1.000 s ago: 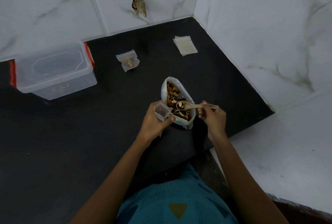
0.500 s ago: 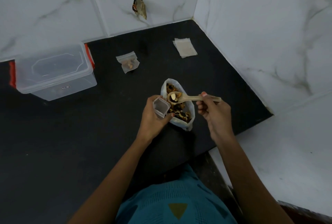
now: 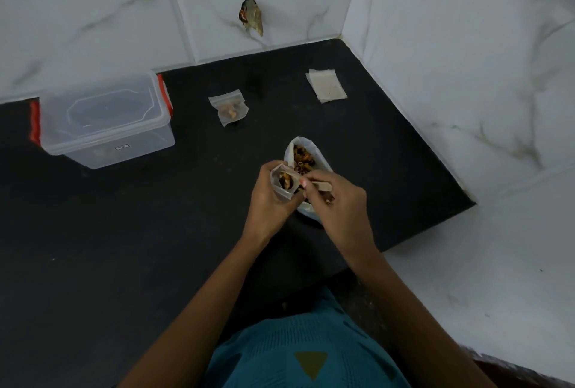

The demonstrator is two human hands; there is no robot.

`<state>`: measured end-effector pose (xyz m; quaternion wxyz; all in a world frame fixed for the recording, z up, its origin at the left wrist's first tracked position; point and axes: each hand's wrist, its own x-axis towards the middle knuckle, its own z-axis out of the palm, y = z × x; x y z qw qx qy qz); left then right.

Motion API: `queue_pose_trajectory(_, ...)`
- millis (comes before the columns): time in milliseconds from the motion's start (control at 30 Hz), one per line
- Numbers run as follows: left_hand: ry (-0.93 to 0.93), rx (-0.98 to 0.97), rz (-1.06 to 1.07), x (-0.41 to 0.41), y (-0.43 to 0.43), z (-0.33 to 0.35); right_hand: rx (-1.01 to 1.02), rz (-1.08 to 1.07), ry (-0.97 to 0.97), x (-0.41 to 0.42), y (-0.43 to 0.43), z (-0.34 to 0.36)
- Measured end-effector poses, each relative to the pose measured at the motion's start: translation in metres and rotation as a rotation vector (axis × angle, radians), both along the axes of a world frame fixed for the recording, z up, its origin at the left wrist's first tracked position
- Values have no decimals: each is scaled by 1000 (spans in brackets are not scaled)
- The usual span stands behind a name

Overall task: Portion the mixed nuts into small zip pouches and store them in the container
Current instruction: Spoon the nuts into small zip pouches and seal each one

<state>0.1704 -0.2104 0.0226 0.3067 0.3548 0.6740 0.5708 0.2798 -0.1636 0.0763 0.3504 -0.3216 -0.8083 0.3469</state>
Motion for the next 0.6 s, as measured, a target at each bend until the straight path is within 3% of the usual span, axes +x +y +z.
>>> queue_pose_trajectory(433,-56,20,-11,2,-5,1,302,113,-60,6,3,-11)
queue_pose_trajectory(600,-46,15,8,0,-6,-1,261,139,26,9,5,-12)
